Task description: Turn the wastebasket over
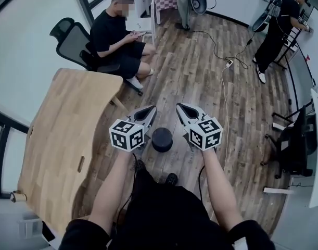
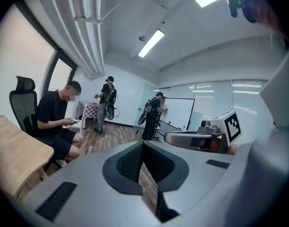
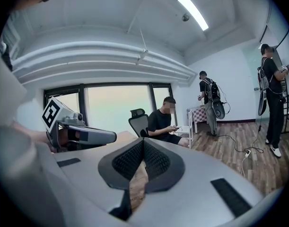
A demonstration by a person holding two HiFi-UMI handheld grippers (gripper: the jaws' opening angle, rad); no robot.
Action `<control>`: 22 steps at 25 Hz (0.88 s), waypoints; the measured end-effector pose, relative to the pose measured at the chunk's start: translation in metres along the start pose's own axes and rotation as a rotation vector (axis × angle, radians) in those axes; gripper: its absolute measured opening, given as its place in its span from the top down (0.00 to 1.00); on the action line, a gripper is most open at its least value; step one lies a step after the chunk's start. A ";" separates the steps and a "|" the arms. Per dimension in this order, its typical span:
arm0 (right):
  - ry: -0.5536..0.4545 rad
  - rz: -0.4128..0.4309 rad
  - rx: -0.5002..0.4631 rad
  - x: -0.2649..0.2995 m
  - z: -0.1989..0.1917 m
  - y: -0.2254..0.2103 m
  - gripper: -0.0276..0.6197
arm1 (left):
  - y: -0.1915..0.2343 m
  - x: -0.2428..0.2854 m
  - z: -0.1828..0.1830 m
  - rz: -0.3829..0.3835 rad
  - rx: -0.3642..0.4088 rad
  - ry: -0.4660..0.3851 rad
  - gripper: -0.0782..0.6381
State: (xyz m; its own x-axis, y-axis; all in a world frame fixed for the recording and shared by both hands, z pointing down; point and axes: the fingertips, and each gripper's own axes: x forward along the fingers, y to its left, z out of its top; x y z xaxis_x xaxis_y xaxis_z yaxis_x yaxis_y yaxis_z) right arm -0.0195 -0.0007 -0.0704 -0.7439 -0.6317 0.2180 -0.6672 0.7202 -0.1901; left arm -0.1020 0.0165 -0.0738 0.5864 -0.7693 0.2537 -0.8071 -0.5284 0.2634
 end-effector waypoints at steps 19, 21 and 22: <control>-0.032 -0.001 -0.025 -0.014 0.005 0.007 0.91 | -0.013 -0.002 0.001 -0.009 0.024 0.000 0.87; -0.031 -0.001 -0.027 -0.015 0.003 0.008 0.91 | -0.015 -0.002 -0.001 -0.011 0.024 0.001 0.87; -0.030 -0.001 -0.028 -0.016 0.003 0.008 0.91 | -0.016 -0.002 -0.001 -0.011 0.024 0.002 0.87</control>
State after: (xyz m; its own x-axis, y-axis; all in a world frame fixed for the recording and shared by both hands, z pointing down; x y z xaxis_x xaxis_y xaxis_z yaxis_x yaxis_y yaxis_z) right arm -0.0131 0.0144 -0.0780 -0.7442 -0.6407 0.1889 -0.6672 0.7268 -0.1630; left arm -0.0902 0.0274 -0.0775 0.5954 -0.7625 0.2532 -0.8020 -0.5454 0.2435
